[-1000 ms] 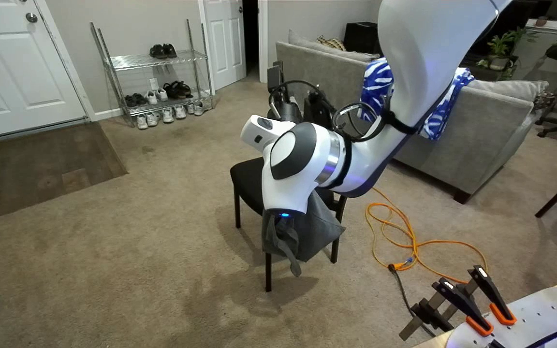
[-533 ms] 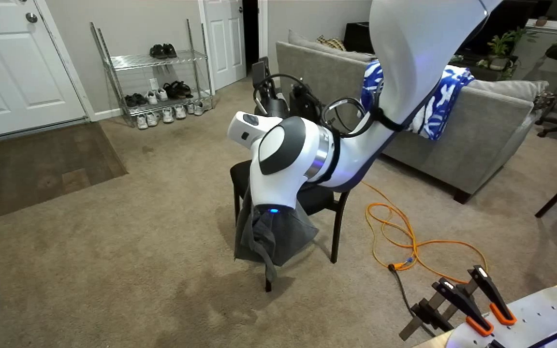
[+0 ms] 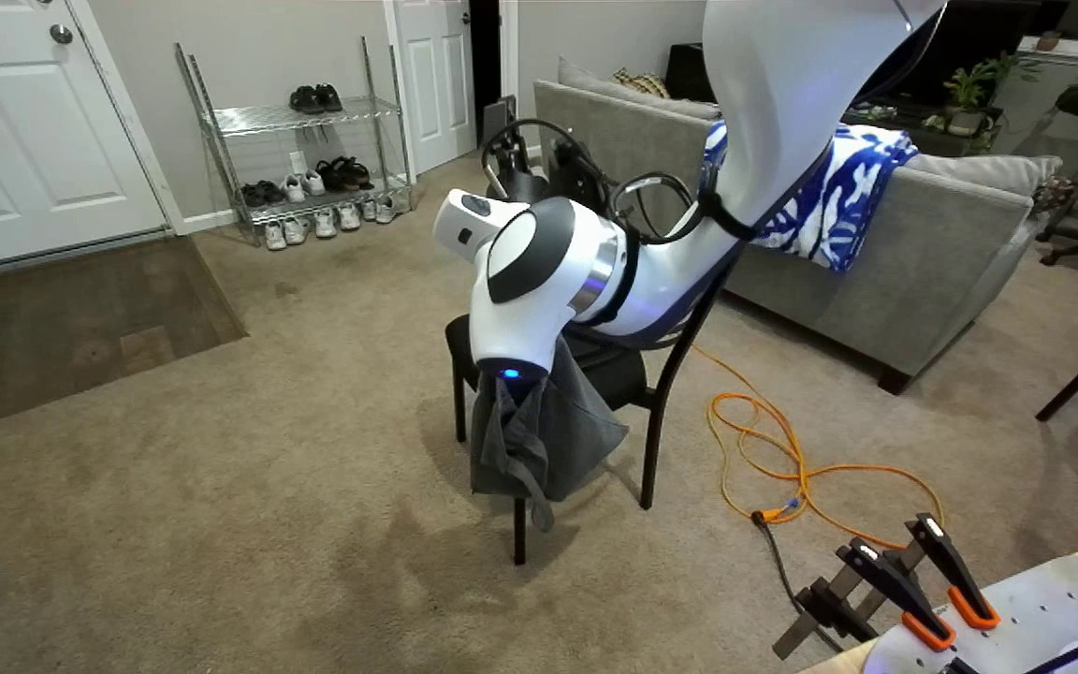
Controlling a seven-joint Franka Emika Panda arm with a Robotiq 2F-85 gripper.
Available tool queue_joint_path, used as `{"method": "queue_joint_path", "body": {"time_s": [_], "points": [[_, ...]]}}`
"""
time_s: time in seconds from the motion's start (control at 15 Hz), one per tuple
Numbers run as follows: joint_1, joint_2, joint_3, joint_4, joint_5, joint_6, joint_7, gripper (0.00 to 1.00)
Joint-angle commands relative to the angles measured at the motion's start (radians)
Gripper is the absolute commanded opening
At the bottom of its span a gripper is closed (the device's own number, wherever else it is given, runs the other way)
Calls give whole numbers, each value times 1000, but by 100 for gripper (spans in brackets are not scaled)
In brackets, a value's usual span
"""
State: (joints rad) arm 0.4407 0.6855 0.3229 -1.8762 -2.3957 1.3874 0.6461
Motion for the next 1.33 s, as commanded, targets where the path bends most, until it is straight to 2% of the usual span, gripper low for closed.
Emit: {"method": "queue_joint_path", "body": {"time_s": [0.0,0.27,0.6,0.87,1.13,1.27], "points": [[-72,-23,1,25,42,88,5,100],[-137,-18,-19,45,82,152,37,100],[-180,-28,-38,13,78,236,87,100],[-216,-83,-31,-86,38,345,276,100],[-246,-141,-24,-171,84,386,451,100],[-270,-174,-20,-200,114,441,516,100]]}}
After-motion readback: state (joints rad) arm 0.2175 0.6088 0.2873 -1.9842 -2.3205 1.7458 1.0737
